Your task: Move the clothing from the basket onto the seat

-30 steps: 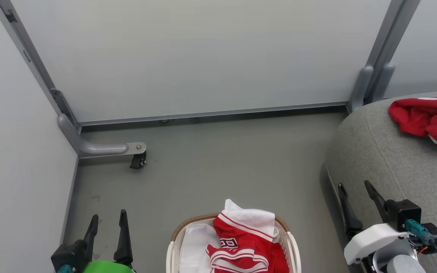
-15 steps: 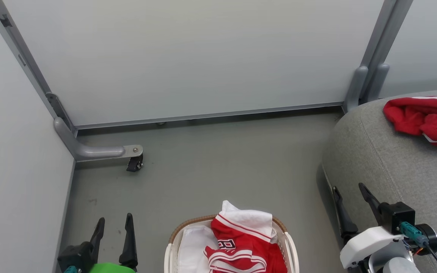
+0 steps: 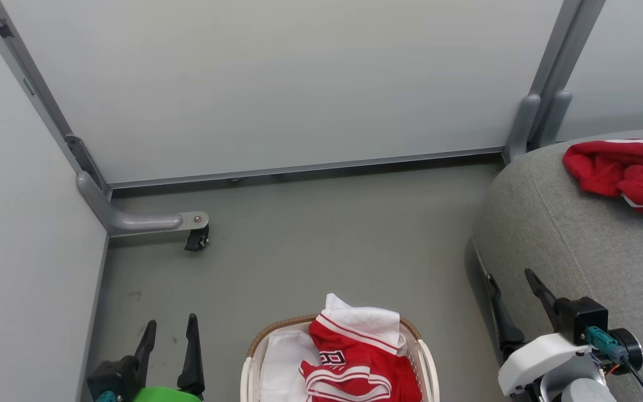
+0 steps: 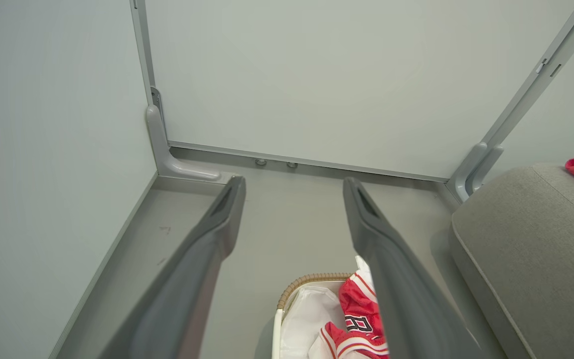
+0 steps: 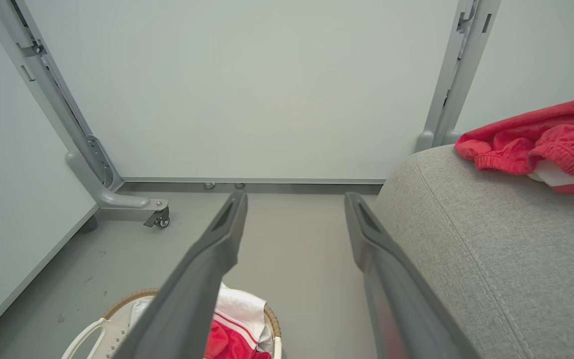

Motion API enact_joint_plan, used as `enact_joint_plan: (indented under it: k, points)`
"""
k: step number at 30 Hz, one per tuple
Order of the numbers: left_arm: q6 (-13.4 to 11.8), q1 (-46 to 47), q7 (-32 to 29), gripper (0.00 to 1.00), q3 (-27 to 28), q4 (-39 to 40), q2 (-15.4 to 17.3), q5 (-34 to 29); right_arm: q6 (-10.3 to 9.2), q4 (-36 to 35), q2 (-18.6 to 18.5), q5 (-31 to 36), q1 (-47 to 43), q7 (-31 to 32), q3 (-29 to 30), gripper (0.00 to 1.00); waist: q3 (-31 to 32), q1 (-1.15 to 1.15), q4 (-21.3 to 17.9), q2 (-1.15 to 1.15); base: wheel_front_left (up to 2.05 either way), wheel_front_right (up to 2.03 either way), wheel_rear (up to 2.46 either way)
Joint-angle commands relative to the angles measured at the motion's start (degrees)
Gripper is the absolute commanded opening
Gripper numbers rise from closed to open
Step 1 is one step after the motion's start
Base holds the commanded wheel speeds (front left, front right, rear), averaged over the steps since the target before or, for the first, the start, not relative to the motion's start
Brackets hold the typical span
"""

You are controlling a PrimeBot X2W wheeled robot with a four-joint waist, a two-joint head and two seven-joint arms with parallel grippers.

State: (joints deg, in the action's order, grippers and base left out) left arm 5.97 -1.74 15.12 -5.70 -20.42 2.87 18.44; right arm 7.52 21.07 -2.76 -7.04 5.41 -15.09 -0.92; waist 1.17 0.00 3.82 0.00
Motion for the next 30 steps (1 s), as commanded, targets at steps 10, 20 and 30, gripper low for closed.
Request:
enact_joint_plan:
  k: [10, 20, 30]
  points:
    - [0.5, 2.6, 0.0, 1.0, -4.0, -0.6, 0.1, -2.1, -0.06, -1.1, -0.2, 1.3, 1.5, -0.1, 0.6, 1.0, -2.9, 0.0, -1.4, 0.0, 0.0, 0.0, 0.0]
    - [1.0, 12.5, 0.0, 1.0, -11.3, -5.6, 0.1, -4.4, -0.06, -3.5, -0.2, 3.9, 7.1, -0.1, 1.2, 1.0, -13.7, 0.0, -4.8, 0.0, 0.0, 0.0, 0.0]
    - [1.5, 24.5, 0.0, 1.0, -23.4, -21.0, 0.2, -6.3, -0.06, -5.6, -0.2, 6.0, 13.9, -0.1, -0.1, 1.0, -27.1, 0.0, -10.0, 0.0, 0.0, 0.0, 0.0]
